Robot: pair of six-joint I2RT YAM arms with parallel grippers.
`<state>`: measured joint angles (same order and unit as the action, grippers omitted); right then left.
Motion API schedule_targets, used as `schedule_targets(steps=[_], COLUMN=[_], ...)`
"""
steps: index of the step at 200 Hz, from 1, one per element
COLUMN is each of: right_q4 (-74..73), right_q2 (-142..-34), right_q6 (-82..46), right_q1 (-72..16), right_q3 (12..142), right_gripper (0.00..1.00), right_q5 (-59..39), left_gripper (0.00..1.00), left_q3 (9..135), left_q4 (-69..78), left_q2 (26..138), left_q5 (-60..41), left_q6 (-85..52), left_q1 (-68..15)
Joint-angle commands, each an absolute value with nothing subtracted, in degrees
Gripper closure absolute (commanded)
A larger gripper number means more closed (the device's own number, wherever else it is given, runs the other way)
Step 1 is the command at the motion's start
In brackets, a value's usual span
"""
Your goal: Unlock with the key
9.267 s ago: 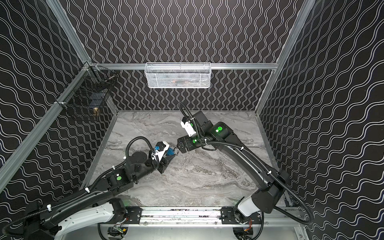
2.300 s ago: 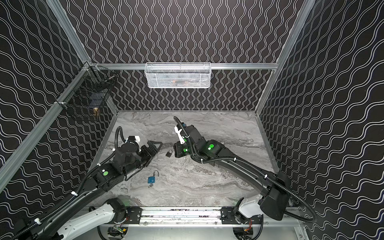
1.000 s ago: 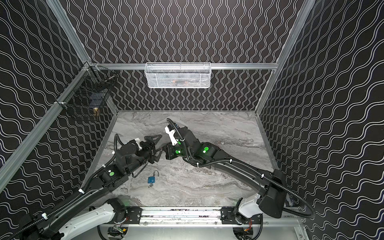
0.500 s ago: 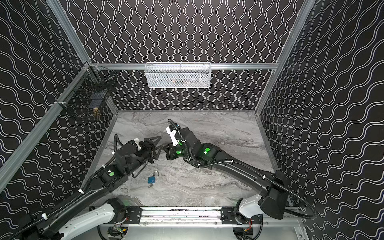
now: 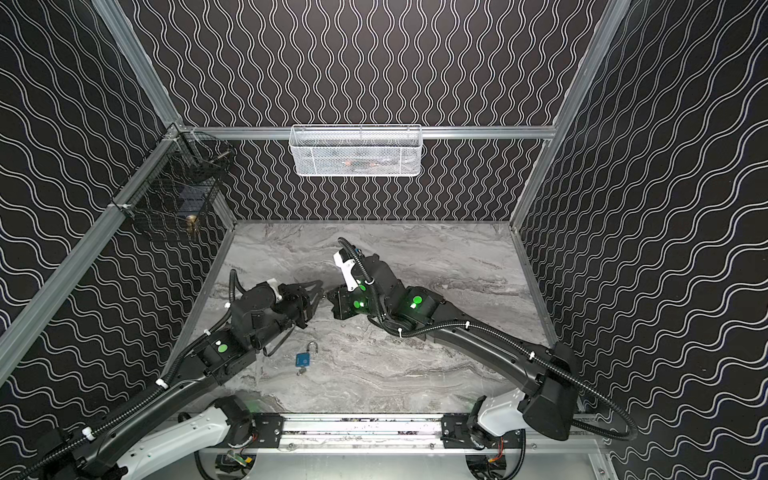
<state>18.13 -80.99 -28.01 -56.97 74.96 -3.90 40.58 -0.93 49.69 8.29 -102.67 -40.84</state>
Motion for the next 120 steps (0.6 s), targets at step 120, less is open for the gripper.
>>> schedule_targets(steps=[120], right_q4=[13.78], right_q2=[-72.95], right_q6=[-27.31], right_q1=[-57.04], right_q3=[70.51], right_gripper=[0.61], right_q5=[-4.29], left_gripper=[1.00], left_q3=[42.99], left_q4=[2.98], left_q2=[50.16], left_q5=[5.96], left_q6=[-82.75], left_q1=[-40.79])
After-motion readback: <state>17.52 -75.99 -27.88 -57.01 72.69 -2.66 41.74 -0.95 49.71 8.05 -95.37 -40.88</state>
